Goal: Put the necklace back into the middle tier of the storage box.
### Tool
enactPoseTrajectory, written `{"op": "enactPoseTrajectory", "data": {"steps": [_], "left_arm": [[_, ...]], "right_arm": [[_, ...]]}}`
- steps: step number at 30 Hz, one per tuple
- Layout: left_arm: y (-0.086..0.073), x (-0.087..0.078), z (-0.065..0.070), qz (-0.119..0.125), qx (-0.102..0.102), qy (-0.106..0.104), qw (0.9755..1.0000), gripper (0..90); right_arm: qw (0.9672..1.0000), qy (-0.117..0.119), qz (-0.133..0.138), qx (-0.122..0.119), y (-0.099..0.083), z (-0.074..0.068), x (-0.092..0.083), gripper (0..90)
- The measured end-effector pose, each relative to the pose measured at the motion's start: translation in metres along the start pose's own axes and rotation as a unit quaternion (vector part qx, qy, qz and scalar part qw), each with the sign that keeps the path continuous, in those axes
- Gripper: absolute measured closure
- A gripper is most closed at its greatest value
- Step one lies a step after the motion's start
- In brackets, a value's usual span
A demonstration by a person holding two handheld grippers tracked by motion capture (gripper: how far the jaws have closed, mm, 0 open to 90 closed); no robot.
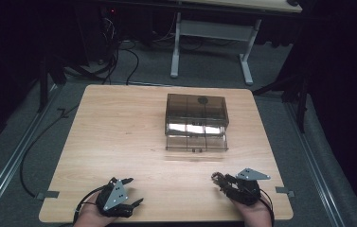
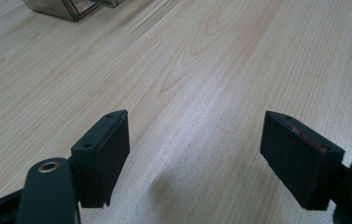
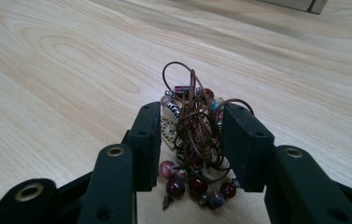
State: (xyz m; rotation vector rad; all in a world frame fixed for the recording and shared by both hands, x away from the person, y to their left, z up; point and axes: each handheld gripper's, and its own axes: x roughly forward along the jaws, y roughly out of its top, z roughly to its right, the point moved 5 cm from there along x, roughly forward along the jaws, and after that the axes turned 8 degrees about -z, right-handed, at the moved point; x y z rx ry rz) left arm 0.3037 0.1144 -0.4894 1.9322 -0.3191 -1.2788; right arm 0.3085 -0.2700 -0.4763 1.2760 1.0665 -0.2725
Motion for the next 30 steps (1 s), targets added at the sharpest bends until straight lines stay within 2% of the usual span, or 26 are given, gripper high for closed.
{"op": "enactPoseTrajectory", "data": {"steps": [6, 9, 13, 16, 18, 20, 21, 23, 25, 30], "left_arm": [[0.0, 0.0, 0.0, -0.004, 0.003, 0.001, 1.0, 24.5], [0.0, 0.0, 0.0, -0.005, 0.003, 0.003, 1.0, 24.5], [0.0, 0.001, 0.0, -0.006, 0.003, 0.004, 1.0, 24.5], [0.0, 0.001, 0.0, -0.007, 0.004, 0.005, 1.0, 24.6], [0.0, 0.001, 0.0, -0.008, 0.006, 0.006, 0.9999, 24.6], [0.0, 0.001, 0.0, -0.008, 0.006, 0.006, 0.9999, 24.6], [0.0, 0.001, 0.0, -0.009, 0.006, 0.006, 0.9999, 24.6], [0.0, 0.001, 0.0, -0.008, 0.005, 0.005, 0.9999, 24.6], [0.0, 0.001, 0.0, -0.007, 0.004, 0.007, 0.9999, 24.6], [0.0, 0.001, 0.0, -0.008, 0.006, 0.007, 0.9999, 24.6]], "right_arm": [[0.9998, 0.015, 0.009, 0.008, -0.004, 0.0, -0.004, 57.5], [0.9999, 0.011, -0.002, 0.0, -0.004, -0.002, -0.001, 55.8], [0.9998, 0.013, 0.013, -0.005, -0.006, -0.006, -0.009, 55.9], [0.9997, 0.006, 0.024, -0.01, -0.007, -0.008, -0.015, 61.7], [0.9998, 0.009, 0.016, -0.009, -0.009, -0.008, -0.016, 67.7], [0.9995, 0.012, 0.025, -0.012, -0.008, -0.009, -0.018, 74.7], [0.9993, 0.017, 0.03, -0.013, -0.007, -0.009, -0.018, 75.1], [0.9996, 0.016, 0.018, -0.014, -0.004, -0.01, -0.016, 72.5], [0.9994, 0.03, 0.01, -0.017, -0.002, -0.014, -0.014, 65.3], [0.9993, 0.037, 0.001, -0.008, -0.012, -0.013, -0.018, 63.1]]}}
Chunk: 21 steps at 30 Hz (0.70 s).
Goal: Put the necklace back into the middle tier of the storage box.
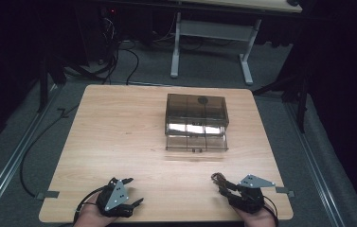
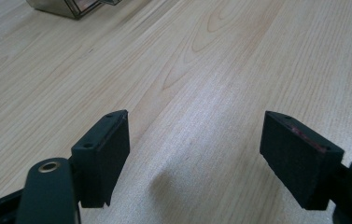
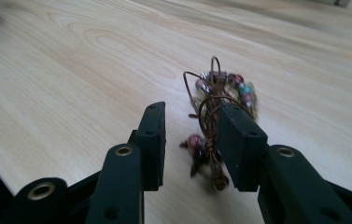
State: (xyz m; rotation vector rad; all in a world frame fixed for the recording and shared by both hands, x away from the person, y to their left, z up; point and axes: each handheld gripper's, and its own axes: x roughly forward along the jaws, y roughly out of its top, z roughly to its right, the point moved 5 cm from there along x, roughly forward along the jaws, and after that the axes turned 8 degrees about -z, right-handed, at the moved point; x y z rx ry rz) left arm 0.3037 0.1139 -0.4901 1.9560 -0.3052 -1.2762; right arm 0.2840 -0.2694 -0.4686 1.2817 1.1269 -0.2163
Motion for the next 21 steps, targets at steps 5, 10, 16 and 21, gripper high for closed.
{"op": "enactPoseTrajectory", "data": {"steps": [5, 10, 16, 21], "left_arm": [[0.0, 0.0, 0.001, -0.001, 0.002, 0.001, 1.0, 24.7], [0.0, 0.001, 0.0, -0.004, 0.0, 0.0, 1.0, 24.8], [0.0, 0.0, 0.0, -0.002, 0.001, 0.001, 1.0, 24.7], [0.0, 0.0, 0.0, -0.001, 0.002, 0.002, 1.0, 24.7]], "right_arm": [[0.9998, -0.005, 0.014, 0.016, -0.01, 0.007, -0.013, 75.3], [0.9988, -0.038, 0.028, 0.013, -0.005, 0.012, -0.021, 88.4], [0.9986, -0.045, -0.027, -0.01, 0.015, 0.024, 0.003, 90.0], [0.9948, -0.045, -0.086, -0.03, 0.027, 0.027, 0.024, 89.6]]}}
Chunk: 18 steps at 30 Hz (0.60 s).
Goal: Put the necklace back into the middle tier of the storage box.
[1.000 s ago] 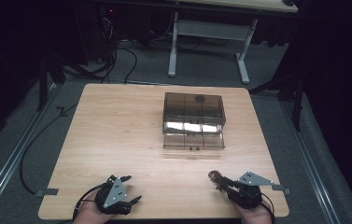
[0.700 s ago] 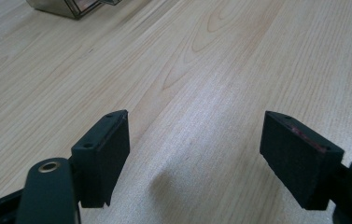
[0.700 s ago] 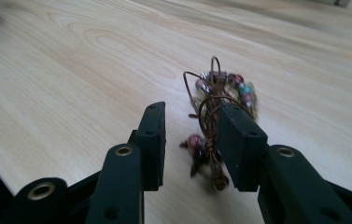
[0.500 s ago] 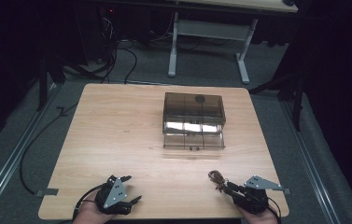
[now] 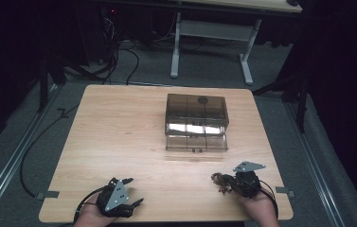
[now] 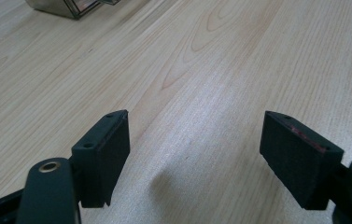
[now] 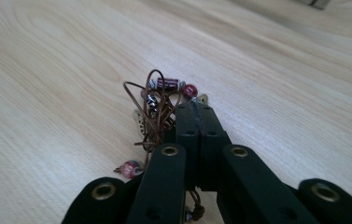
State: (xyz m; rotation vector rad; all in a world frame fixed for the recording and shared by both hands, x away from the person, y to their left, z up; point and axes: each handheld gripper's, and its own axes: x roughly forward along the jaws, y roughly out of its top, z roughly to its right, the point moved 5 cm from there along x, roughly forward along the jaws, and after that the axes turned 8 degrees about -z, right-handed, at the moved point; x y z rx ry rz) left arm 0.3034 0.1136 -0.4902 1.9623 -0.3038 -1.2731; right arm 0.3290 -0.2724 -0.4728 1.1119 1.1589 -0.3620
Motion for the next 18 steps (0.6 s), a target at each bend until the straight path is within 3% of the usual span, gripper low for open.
{"op": "enactPoseTrajectory", "data": {"steps": [4, 9, 13, 18], "left_arm": [[0.0, 0.0, 0.0, 0.0, 0.002, -0.001, 1.0, 24.8], [0.0, 0.0, 0.001, 0.001, 0.003, -0.001, 1.0, 24.9], [0.0, -0.001, 0.0, 0.003, 0.002, -0.001, 1.0, 24.9], [0.0, -0.001, 0.0, 0.004, 0.002, 0.001, 1.0, 24.9]], "right_arm": [[0.9999, -0.006, -0.01, -0.013, 0.01, 0.002, -0.009, 86.4], [0.9986, -0.015, -0.051, 0.007, 0.016, 0.016, -0.02, 85.1], [0.9945, -0.012, -0.099, 0.029, 0.013, 0.024, -0.017, 84.3], [0.9896, -0.009, -0.138, 0.039, 0.012, 0.028, -0.017, 82.6]]}}
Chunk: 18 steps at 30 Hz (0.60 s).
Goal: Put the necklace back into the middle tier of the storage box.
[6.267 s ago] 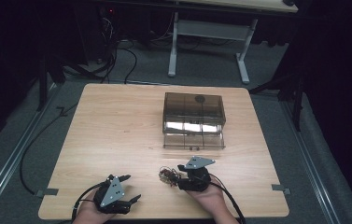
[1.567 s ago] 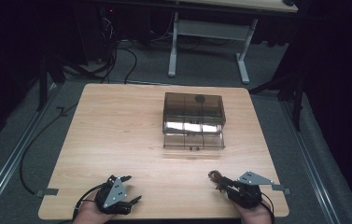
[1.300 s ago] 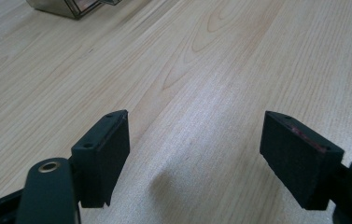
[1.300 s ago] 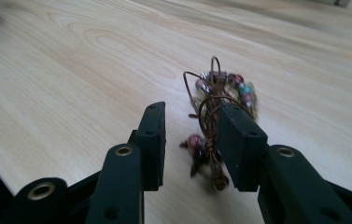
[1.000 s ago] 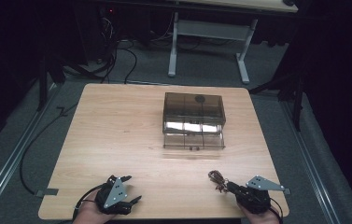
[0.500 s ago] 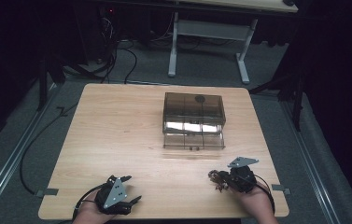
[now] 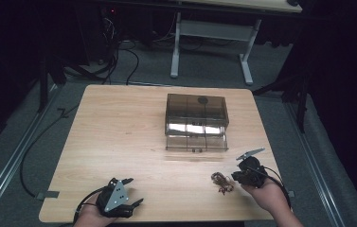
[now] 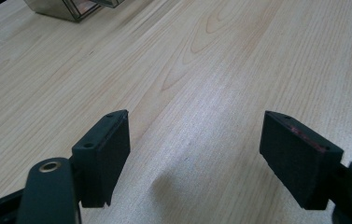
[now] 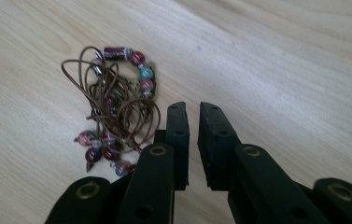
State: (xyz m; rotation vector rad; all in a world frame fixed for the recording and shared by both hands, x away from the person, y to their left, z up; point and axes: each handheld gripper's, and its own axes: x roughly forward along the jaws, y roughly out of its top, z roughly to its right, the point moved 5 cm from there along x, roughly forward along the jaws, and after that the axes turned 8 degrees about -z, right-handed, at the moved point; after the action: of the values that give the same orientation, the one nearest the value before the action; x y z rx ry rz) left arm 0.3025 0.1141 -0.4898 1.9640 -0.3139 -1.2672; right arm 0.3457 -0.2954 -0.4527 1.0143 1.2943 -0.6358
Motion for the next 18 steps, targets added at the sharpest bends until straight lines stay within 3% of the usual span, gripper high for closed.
{"op": "enactPoseTrajectory", "data": {"steps": [5, 18], "left_arm": [[0.0, 0.0, 0.0, -0.001, 0.002, 0.0, 1.0, 24.9], [0.0, 0.0, 0.001, -0.001, 0.003, 0.0, 1.0, 25.0]], "right_arm": [[0.9994, -0.006, -0.034, -0.002, -0.002, 0.001, -0.005, 80.5], [0.9964, -0.011, -0.082, -0.016, -0.002, -0.007, -0.014, 71.7]]}}
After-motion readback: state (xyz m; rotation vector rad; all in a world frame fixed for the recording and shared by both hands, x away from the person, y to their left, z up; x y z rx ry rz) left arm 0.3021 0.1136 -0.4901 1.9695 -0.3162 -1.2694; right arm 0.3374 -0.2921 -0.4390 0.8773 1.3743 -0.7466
